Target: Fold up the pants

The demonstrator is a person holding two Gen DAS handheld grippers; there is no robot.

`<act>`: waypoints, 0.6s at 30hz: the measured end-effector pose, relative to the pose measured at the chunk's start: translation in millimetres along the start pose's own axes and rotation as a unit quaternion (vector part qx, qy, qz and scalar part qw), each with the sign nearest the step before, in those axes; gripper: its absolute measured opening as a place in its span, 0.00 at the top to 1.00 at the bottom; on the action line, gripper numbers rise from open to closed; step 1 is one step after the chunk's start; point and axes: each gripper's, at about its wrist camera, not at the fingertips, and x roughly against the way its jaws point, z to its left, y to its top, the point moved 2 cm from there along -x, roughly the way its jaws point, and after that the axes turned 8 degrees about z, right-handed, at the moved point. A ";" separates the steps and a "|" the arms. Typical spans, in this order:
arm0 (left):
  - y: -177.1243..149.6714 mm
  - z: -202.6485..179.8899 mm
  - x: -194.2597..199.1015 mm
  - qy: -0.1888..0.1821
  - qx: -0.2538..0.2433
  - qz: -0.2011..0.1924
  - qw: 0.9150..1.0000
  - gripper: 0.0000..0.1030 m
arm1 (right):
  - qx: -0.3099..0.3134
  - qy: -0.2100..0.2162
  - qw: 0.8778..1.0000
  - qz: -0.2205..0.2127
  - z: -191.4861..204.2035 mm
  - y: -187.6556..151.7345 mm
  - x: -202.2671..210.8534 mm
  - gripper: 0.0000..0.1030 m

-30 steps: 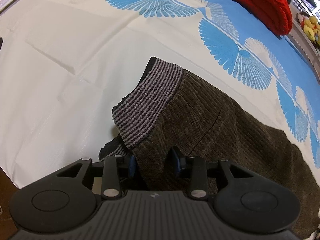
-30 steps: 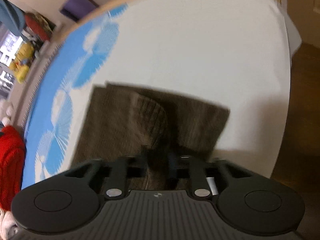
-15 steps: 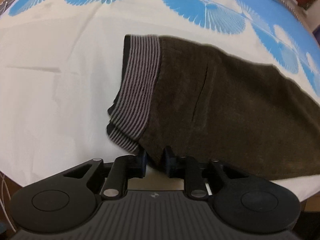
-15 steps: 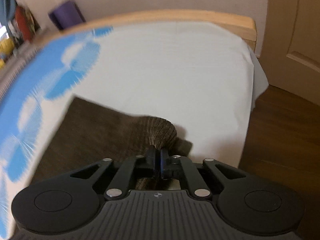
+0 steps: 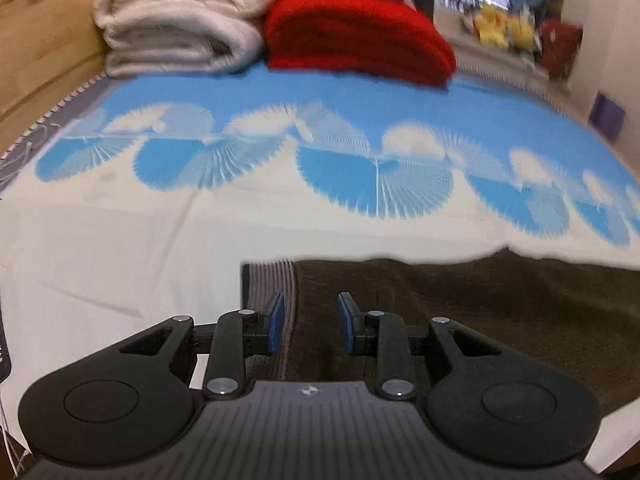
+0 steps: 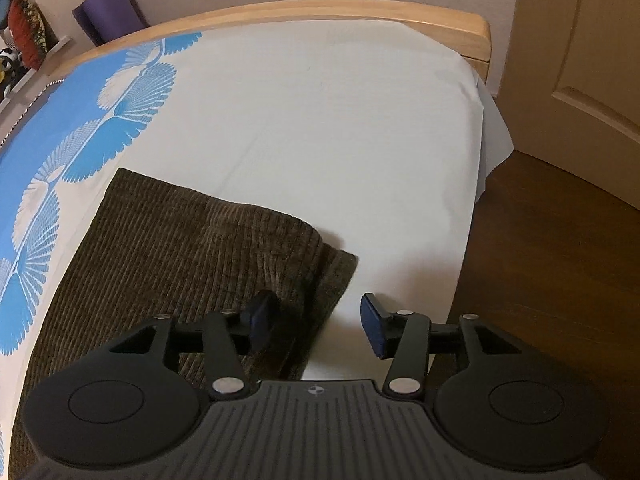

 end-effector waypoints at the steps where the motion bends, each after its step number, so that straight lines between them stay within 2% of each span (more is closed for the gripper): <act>1: -2.4 -1.3 -17.6 0.028 -0.007 0.043 0.999 0.72 | 0.002 0.004 1.000 0.006 0.9 -0.3 -2.0 0.51; 2: -8.2 1.0 -34.8 0.055 -0.010 0.089 0.994 0.77 | 0.001 0.010 1.000 0.014 1.1 -0.7 -4.8 0.51; 3: -16.4 6.7 -53.2 0.082 -0.001 0.144 0.986 0.76 | -0.003 0.013 1.000 0.020 0.6 -1.4 -6.7 0.52; 4: -17.9 7.7 -54.0 0.084 0.007 0.144 0.986 0.76 | -0.007 0.014 1.000 0.022 -0.2 -1.7 -7.6 0.52; 7: -11.1 -2.6 -49.3 0.093 0.009 0.131 0.987 0.75 | -0.001 0.014 1.000 0.024 2.2 -0.4 -9.3 0.54; 12: 13.8 -14.2 -32.6 0.065 0.029 0.037 0.997 0.75 | 0.022 0.027 0.999 0.024 8.3 0.6 -10.5 0.74; 14: 22.2 -19.5 -32.3 0.038 0.044 0.013 0.998 0.75 | 0.024 0.034 0.999 0.020 8.6 1.6 -9.0 0.80; 15: 28.3 -22.2 -40.8 0.015 0.062 0.022 0.998 0.75 | 0.020 0.038 0.999 0.020 7.3 2.2 -8.4 0.81; 16: 30.7 -19.2 -54.3 -0.001 0.083 0.053 0.995 0.74 | 0.012 0.042 0.999 0.021 5.2 2.7 -8.1 0.81; 18: 25.1 -16.4 -82.0 0.019 0.101 0.130 0.986 0.77 | 0.002 0.047 0.999 0.023 2.2 3.5 -7.8 0.81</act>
